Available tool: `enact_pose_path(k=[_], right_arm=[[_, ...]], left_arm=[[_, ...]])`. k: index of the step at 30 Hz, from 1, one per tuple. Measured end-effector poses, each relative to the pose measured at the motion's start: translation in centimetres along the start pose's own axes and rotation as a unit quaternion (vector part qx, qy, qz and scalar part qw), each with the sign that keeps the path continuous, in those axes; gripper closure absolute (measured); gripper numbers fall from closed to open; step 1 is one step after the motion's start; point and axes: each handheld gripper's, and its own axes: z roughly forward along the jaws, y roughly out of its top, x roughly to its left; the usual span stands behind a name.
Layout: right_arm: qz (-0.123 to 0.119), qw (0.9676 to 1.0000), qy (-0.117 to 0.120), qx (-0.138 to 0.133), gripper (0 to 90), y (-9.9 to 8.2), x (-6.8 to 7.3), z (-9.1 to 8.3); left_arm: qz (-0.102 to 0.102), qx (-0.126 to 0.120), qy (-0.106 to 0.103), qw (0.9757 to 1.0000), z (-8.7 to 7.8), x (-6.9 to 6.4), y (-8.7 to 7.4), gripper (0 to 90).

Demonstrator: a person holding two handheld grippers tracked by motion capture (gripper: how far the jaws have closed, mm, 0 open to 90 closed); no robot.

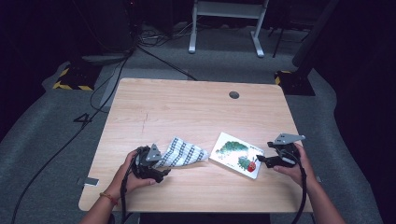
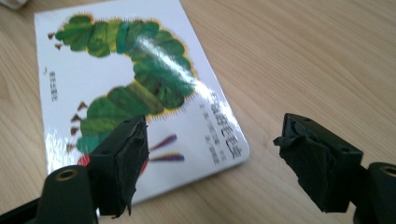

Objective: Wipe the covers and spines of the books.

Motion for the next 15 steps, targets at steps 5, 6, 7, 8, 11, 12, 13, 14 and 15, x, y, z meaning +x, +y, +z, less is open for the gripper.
enact_pose_path(k=[5, 6, 7, 8, 11, 12, 13, 14, 15], right_arm=[[-0.006, 0.9999, -0.012, -0.003, 24.4, -2.2, 0.0, -1.3], [-0.003, 0.9999, -0.012, -0.003, 24.4, -2.6, 0.0, -1.5], [0.001, 0.9999, -0.013, -0.004, 24.4, -3.2, -0.1, -1.8], [0.007, 0.9999, -0.012, -0.005, 24.4, -3.6, -0.2, -2.0], [0.020, 0.9996, -0.018, -0.011, 24.4, -5.0, -0.5, -2.5], [0.029, 0.9994, -0.016, -0.013, 24.3, -5.5, -0.6, -2.7], [0.036, 0.9992, -0.015, -0.013, 24.2, -5.9, -0.8, -2.8], [0.041, 0.9989, -0.017, -0.013, 24.0, -6.3, -1.0, -2.9], [0.047, 0.9986, -0.020, -0.012, 24.0, -6.8, -1.1, -2.9]], left_arm=[[-0.007, 0.003, 0.007, 1.0000, -1.0, 0.3, -1.5, 20.0], [-0.011, 0.003, 0.007, 0.9999, -1.1, 0.4, -1.9, 19.9], [-0.017, 0.004, 0.006, 0.9998, -1.2, 0.6, -2.2, 19.8], [-0.020, 0.003, 0.008, 0.9998, -1.3, 0.7, -2.5, 19.8], [-0.029, -0.002, 0.004, 0.9996, -1.6, 1.0, -3.0, 19.8], [-0.030, -0.004, 0.004, 0.9995, -1.7, 1.0, -3.1, 19.8], [-0.032, -0.005, 0.005, 0.9995, -1.7, 1.0, -3.2, 19.8], [-0.034, -0.004, 0.002, 0.9994, -1.7, 1.1, -3.3, 19.8], [-0.032, 0.000, 0.003, 0.9995, -1.7, 1.2, -3.4, 19.8]])
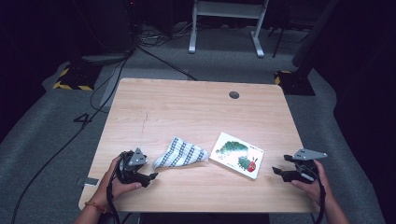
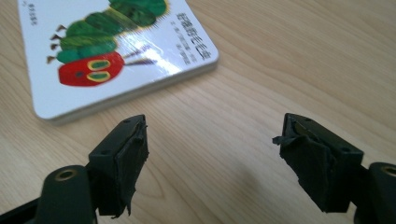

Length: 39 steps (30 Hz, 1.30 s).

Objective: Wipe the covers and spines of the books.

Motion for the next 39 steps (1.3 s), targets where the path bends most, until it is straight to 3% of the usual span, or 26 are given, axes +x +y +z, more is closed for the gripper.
enact_pose_path(k=[5, 9, 13, 22, 39], right_arm=[[0.028, 0.9996, -0.010, 0.000, 23.6, -2.0, -0.7, -0.3], [0.044, 0.9989, -0.018, -0.001, 23.2, -3.1, -1.0, -0.5], [0.053, 0.9980, -0.026, -0.022, 23.1, -3.7, -1.0, -0.4], [0.051, 0.9981, -0.029, -0.017, 19.8, -3.6, -1.3, -0.3], [0.058, 0.9976, -0.036, -0.016, 18.8, -3.4, -1.3, -0.1]], left_arm=[[-0.007, 0.012, 0.005, 0.9999, 0.0, 0.5, -1.0, 19.5], [-0.033, -0.002, -0.005, 0.9994, -0.2, 1.3, -2.0, 19.1], [-0.042, -0.017, 0.000, 0.9990, -0.3, 1.2, -2.6, 18.0], [-0.050, -0.024, 0.011, 0.9984, -0.2, 0.8, -2.7, 16.4], [-0.048, -0.025, 0.011, 0.9985, -0.1, 1.0, -2.6, 16.0]])
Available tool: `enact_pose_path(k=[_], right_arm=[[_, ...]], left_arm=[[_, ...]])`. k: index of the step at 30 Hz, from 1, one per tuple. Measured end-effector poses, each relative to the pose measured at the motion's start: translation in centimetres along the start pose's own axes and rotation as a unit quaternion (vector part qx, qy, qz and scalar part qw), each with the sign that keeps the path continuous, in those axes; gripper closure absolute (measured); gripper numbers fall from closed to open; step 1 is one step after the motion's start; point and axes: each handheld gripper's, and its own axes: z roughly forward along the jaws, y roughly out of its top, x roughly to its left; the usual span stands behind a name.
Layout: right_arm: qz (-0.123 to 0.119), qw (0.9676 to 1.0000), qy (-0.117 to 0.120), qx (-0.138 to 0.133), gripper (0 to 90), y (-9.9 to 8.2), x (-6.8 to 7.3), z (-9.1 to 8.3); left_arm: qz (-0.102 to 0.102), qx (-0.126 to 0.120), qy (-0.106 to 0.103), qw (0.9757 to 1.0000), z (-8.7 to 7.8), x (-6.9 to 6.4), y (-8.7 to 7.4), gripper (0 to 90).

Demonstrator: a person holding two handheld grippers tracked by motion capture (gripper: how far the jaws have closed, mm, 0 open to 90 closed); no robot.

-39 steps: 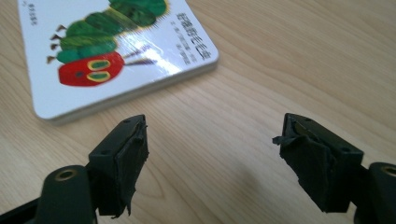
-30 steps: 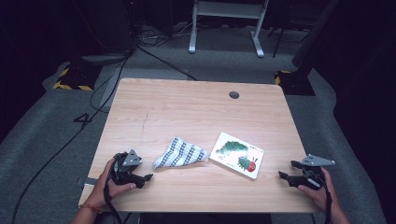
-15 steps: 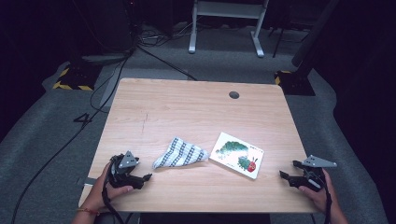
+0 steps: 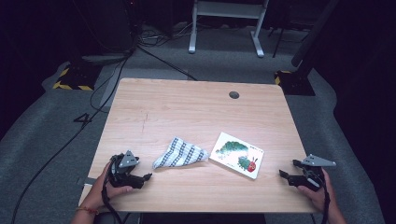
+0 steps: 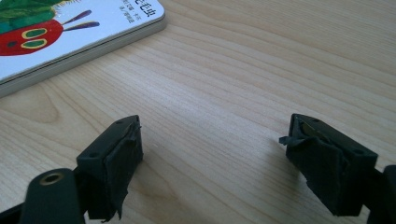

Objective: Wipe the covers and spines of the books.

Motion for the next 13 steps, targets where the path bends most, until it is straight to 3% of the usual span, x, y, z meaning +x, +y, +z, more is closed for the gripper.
enact_pose_path(k=[13], right_arm=[[0.000, 1.0000, 0.000, 0.000, 18.7, 0.03, -0.02, 0.04]], left_arm=[[-0.002, 0.002, 0.002, 1.0000, 0.03, 0.07, 0.06, 16.0]])
